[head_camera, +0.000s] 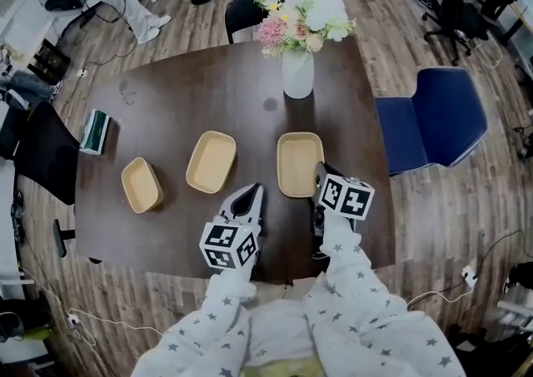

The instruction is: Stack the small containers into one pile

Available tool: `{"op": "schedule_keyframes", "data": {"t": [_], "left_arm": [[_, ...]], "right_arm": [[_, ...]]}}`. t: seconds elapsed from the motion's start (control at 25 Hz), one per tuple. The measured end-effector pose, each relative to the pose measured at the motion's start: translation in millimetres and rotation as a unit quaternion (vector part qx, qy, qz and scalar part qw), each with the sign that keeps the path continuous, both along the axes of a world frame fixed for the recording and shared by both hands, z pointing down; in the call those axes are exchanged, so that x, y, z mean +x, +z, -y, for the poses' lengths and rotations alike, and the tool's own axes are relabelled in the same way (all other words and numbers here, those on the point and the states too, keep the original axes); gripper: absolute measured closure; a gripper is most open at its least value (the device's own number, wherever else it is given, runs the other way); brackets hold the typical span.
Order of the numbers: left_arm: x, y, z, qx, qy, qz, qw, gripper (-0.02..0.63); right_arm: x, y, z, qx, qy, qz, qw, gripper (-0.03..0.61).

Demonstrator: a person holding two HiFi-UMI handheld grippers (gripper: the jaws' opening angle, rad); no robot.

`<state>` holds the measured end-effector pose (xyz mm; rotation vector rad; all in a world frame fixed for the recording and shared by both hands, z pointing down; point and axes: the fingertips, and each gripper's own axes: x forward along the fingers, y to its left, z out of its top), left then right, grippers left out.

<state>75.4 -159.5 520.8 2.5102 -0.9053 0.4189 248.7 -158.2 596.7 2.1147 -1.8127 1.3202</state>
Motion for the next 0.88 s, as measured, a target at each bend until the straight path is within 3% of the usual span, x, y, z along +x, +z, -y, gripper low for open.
{"op": "schedule_keyframes", "data": {"t": [0.4, 0.88], "left_arm": [[-18, -24, -2, 0.026, -0.026, -0.024, 0.999, 0.588], [-89, -33, 16, 0.024, -0.031, -0.039, 0.9985, 0.588]], "right_arm": [[-17, -36, -2, 0.041, -0.012, -0.002, 0.999, 0.543], [-75, -63, 11, 0.057, 0.014, -0.01, 0.998, 0.543]]}}
